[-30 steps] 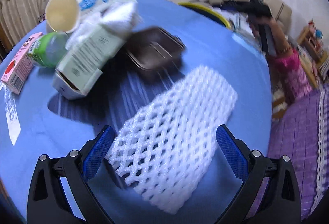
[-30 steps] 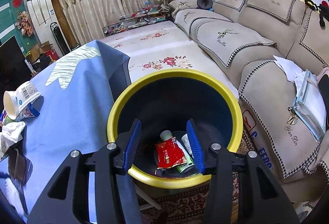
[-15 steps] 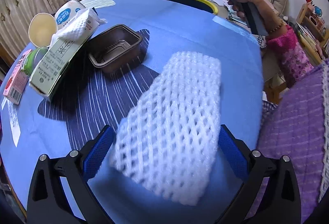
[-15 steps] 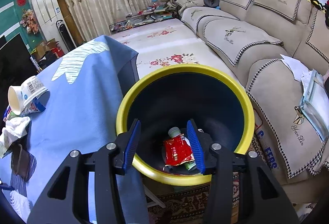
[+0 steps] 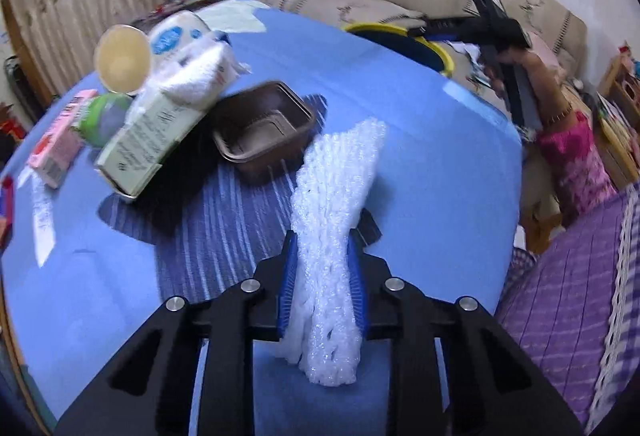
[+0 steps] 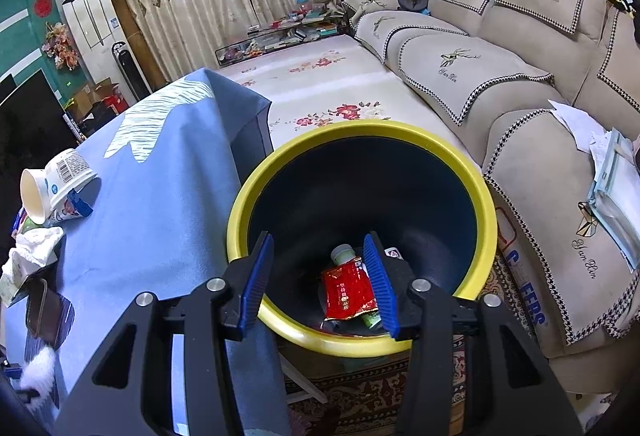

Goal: Collect trash
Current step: 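Carry the foam net over the yellow bin and open the left gripper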

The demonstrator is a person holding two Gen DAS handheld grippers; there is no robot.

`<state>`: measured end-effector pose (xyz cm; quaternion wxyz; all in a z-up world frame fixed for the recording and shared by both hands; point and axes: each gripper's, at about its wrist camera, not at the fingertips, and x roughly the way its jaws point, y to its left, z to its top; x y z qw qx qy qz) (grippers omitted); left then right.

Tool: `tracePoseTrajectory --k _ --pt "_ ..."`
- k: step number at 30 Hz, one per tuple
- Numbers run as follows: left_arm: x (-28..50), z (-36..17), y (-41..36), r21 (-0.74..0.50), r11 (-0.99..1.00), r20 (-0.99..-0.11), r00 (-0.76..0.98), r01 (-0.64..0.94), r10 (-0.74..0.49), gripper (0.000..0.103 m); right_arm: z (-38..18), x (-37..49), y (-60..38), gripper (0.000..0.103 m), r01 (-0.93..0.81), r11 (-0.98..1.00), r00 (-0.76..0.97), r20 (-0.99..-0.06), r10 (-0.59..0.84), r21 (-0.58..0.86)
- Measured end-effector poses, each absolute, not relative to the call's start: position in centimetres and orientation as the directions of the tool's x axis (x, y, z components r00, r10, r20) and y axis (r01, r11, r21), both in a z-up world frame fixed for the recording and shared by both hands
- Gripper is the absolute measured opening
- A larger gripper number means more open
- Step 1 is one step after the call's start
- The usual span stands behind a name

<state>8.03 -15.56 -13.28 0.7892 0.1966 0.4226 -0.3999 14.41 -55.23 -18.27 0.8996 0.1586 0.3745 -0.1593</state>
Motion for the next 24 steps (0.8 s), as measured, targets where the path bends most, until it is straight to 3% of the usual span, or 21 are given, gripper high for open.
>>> tracePoseTrajectory --k 5,14,24 --pt "7.2 -12.0 -16.3 0.032 0.649 -0.822 0.39 0.76 -0.416 0.021 -18.0 13.9 -55.4 0.045 0.404 0.898 0.677 -0.717 -0.166 0.174" --pt "7.5 -8.2 -18.4 0.046 0.668 -0.787 0.438 0.743 -0.434 0.021 -16.7 12.7 -56.0 0.045 0.407 0.894 0.702 -0.691 -0.175 0.187" --pt "11.4 -4.1 -28.0 -0.016 0.587 -0.717 0.399 0.809 -0.571 0.021 -16.4 10.9 -58.5 0.045 0.451 0.868 0.706 -0.677 -0.206 0.206"
